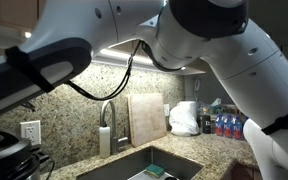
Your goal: Pick up the cooker lid and put it on the cooker machine
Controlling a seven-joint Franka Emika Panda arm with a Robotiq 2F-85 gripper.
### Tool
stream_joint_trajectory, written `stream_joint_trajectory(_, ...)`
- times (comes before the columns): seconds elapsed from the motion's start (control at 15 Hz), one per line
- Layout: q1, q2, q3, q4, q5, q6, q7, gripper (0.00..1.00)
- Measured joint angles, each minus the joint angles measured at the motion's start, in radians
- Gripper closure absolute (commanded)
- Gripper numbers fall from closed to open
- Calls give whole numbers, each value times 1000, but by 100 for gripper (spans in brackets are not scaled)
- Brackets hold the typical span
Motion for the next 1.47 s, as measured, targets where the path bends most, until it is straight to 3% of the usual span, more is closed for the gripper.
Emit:
stream_joint_trajectory(0.8,-2,-12,-30,-2,61,23,1,99)
stream_joint_trajectory(1.47,-8,-106,-60,-151,-5,167,88,99)
